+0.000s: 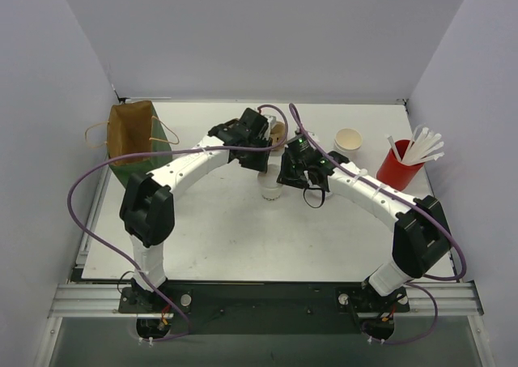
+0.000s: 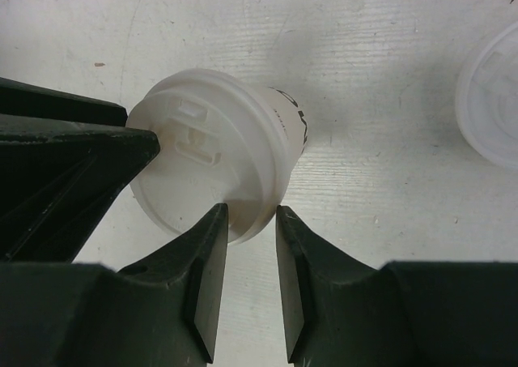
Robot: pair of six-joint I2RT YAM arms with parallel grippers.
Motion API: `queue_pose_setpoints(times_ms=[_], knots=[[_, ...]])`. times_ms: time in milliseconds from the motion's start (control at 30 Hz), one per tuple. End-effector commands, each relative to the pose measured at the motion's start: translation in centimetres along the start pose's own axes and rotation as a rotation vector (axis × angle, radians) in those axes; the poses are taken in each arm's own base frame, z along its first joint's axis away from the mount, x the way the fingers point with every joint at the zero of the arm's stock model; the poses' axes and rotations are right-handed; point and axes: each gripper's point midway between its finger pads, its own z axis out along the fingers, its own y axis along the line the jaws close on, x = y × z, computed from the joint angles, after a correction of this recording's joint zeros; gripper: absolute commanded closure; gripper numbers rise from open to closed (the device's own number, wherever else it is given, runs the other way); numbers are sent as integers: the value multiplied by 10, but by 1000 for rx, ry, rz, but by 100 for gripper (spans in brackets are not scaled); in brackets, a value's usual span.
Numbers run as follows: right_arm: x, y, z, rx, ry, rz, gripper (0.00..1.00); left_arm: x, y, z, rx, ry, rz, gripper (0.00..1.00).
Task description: Pack the takeout coffee
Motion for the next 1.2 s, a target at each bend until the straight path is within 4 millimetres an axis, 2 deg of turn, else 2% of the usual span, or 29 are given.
queue_pose_setpoints(times_ms=[0, 233, 433, 600, 800, 1000, 1033, 1133, 1167], knots=[[12, -7, -3, 48, 59, -17, 74, -11, -6, -6, 16, -6, 28, 60], [-1, -1, -11, 36, 32, -34, 71, -24, -12, -11, 27, -17, 38, 59], [-12, 4, -16, 25, 14, -63, 71, -24, -11, -11, 22, -14, 36, 58], [-26, 2, -20, 10, -9, -184, 68, -29, -7, -19, 7, -29, 16, 58], [-40, 3, -9, -78, 8, -339, 66, -36, -5, -37, -18, -65, -55, 54], [-44, 10, 2, -165, 16, -448, 66, -25, -6, -48, 1, -76, -153, 54], [-45, 12, 3, -175, 10, -457, 66, -18, -5, -46, 3, -65, -167, 54], [-47, 10, 5, -169, 5, -468, 66, -18, -9, -53, 41, -87, -215, 54], [-47, 11, 4, -173, 1, -465, 66, -13, -8, -54, 45, -82, -227, 54]])
